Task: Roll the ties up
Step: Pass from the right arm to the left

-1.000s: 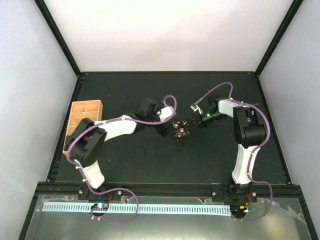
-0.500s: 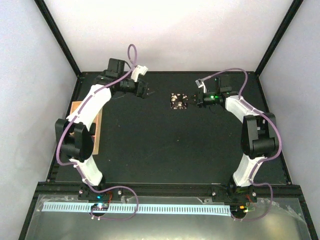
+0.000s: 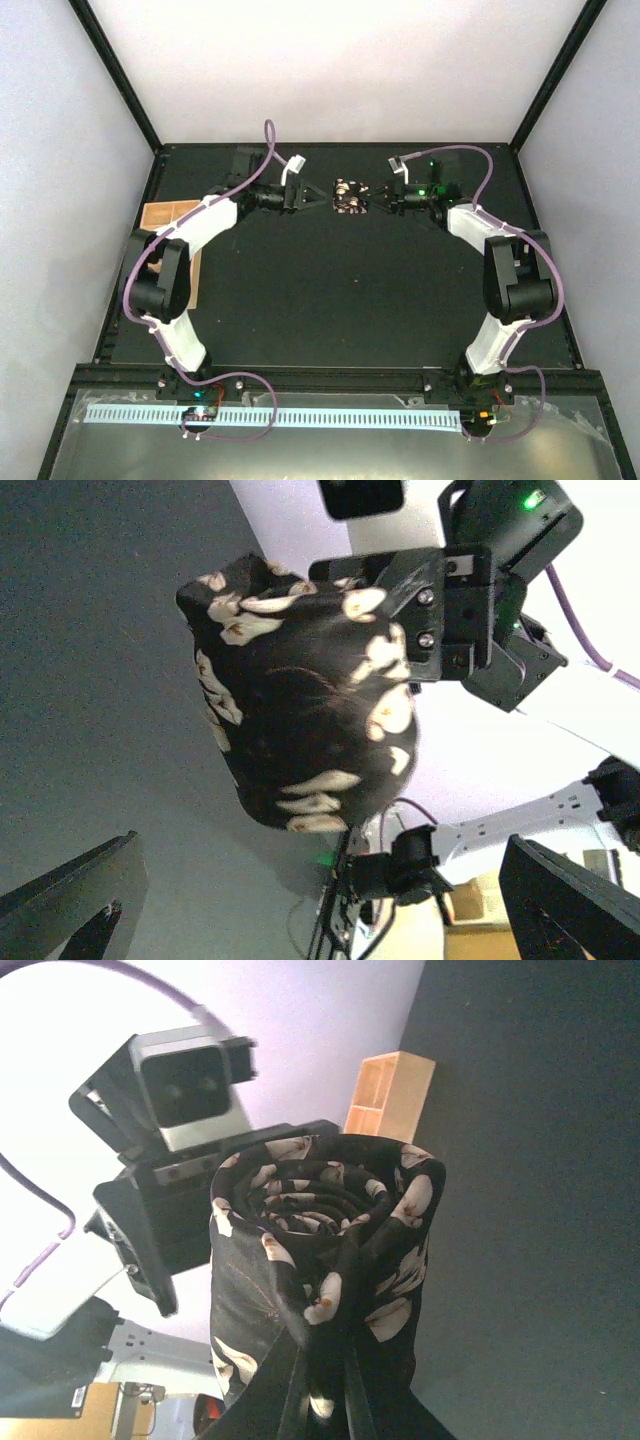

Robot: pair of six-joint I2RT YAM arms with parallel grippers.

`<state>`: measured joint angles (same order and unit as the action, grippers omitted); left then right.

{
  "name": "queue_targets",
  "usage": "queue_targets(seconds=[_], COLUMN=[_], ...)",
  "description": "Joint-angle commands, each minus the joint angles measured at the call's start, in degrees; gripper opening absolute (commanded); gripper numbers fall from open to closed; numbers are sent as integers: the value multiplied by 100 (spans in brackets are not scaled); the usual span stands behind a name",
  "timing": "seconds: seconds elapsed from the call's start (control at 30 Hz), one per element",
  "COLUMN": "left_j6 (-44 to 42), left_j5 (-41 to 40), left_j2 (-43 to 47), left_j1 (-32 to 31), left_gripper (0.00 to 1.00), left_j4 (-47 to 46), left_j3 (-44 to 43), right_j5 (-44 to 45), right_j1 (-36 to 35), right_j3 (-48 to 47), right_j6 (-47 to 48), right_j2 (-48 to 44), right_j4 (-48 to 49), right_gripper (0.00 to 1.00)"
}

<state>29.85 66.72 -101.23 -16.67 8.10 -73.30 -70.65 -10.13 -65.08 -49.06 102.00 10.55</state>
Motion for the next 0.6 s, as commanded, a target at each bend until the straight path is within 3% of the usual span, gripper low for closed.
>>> queue_targets(seconds=[0.0,0.1,0.3,0.57], left_j6=[1343,1290,1934,2464], left_j5=[245,215,368,503], left_j2=[-92,-281,-420,-550], left_j1=[-317,-377,-416,-442], left_gripper=[99,99,99,86], left_j4=[-1553,-1297,-2173,-2820], left_j3=[250,57,129,225], right_j5=[-229,-209,-173,-84], right_j1=[-175,-235,-367,-451], right_j3=[90,108,134,238], right_j6=[-506,-553,-525,-422], right_j2=[-306,-322,-338,-331], right_j4=[733,808,765,716], right_gripper=[2,2,1,2])
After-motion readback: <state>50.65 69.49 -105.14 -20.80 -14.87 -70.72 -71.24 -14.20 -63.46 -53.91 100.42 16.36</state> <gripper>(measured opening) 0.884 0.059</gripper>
